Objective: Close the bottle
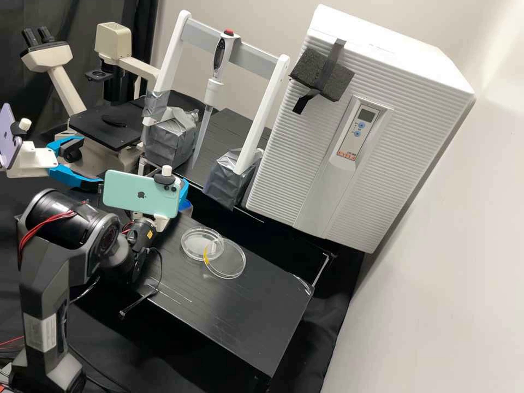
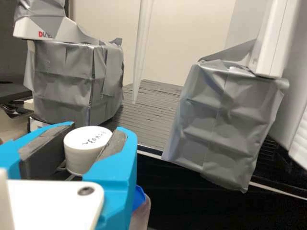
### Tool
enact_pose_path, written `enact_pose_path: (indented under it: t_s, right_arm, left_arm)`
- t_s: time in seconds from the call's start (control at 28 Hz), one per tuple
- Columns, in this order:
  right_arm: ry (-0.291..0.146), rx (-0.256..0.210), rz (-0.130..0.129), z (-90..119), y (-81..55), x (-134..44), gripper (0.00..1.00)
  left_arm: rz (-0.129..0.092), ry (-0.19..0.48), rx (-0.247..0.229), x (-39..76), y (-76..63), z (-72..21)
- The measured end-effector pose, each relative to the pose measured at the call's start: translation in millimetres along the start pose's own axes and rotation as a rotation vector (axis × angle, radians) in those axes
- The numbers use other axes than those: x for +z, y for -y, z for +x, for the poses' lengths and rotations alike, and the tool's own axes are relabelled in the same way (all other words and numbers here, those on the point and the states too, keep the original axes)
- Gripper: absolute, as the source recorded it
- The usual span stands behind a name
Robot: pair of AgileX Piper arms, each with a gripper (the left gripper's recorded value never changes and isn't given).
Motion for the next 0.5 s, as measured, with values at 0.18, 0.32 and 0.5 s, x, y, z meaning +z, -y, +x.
enact_pose_path:
  t_s: [0.18, 0.32, 0.5]
  right_arm:
    - [0.009, 0.007, 0.000, 3.1, -0.2, 1.7, 0.00]
    - [0.008, 0.012, -0.001, 3.4, -0.8, 1.5, 0.00]
    - [0.012, 0.020, -0.001, 3.2, -2.6, 3.2, 0.00]
  left_arm:
    - [0.000, 0.000, 0.000, 0.0, 0.0, 0.0]
    - [0.000, 0.000, 0.000, 0.0, 0.0, 0.0]
    - [0.000, -0.001, -0.002, 0.0, 0.1, 0.0]
